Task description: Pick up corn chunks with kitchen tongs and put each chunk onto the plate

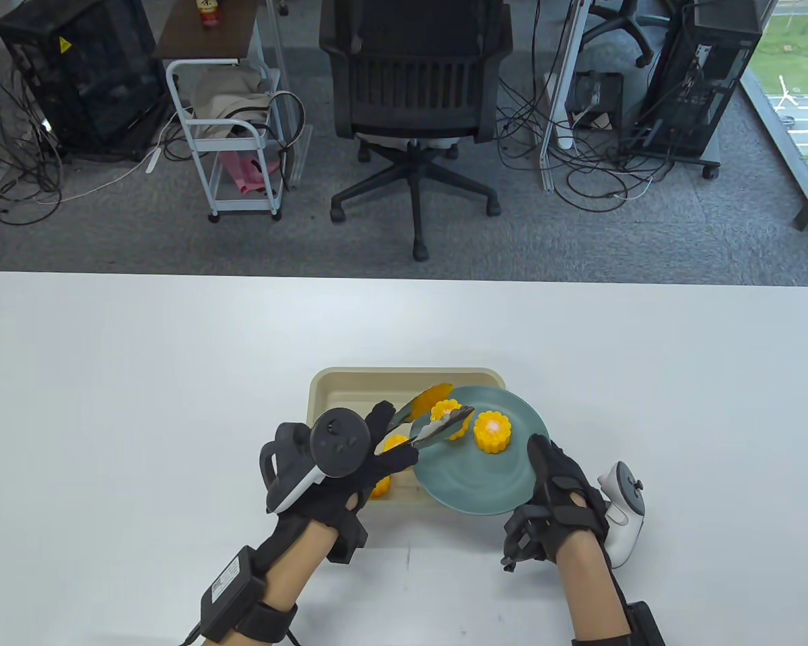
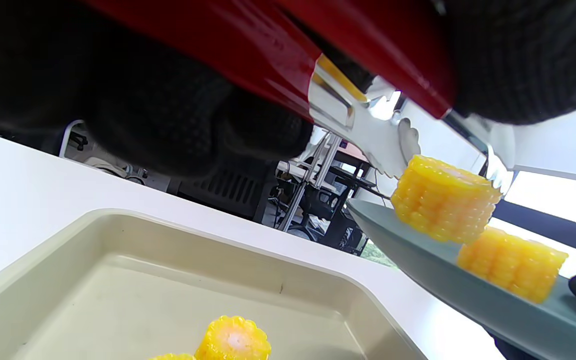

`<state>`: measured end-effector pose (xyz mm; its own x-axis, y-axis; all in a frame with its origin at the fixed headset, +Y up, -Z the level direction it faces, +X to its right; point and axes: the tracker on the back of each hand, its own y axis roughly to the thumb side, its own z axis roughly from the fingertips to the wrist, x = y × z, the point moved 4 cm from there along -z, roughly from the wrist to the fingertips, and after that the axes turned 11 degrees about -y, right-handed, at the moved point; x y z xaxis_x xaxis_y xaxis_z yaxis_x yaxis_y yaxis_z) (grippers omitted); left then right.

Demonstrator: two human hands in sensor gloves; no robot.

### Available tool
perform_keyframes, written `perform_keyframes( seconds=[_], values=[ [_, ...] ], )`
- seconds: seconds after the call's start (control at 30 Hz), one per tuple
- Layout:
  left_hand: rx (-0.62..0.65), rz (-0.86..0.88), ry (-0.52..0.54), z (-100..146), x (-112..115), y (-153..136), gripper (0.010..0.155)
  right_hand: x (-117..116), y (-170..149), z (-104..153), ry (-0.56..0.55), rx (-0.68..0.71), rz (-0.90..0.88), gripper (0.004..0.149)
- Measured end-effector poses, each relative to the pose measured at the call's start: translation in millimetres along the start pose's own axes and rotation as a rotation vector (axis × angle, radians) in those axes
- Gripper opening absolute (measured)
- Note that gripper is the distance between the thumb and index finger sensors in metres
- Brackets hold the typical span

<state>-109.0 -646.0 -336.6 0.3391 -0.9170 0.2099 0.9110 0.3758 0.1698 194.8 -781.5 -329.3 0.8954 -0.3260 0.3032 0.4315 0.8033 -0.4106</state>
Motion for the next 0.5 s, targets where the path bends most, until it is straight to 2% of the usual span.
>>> perform_keyframes(
  seconds=[0.23,0.33,0.5],
  values=[
    [-0.008,-0.022,-0.034,-3,5,3,0.078,-1,0,0,-0.002,0.001,-0.023,0.055],
    [0.016,0.065,-0.008,-3,3,-1,0.085,1,0,-1,-0.027,0.014,0.001,0.055],
    [0.014,0.106,-0.009,-4,-1,-10,0.090,3,-2,-3,-0.033,0.000,-0.015,0.055]
  ],
)
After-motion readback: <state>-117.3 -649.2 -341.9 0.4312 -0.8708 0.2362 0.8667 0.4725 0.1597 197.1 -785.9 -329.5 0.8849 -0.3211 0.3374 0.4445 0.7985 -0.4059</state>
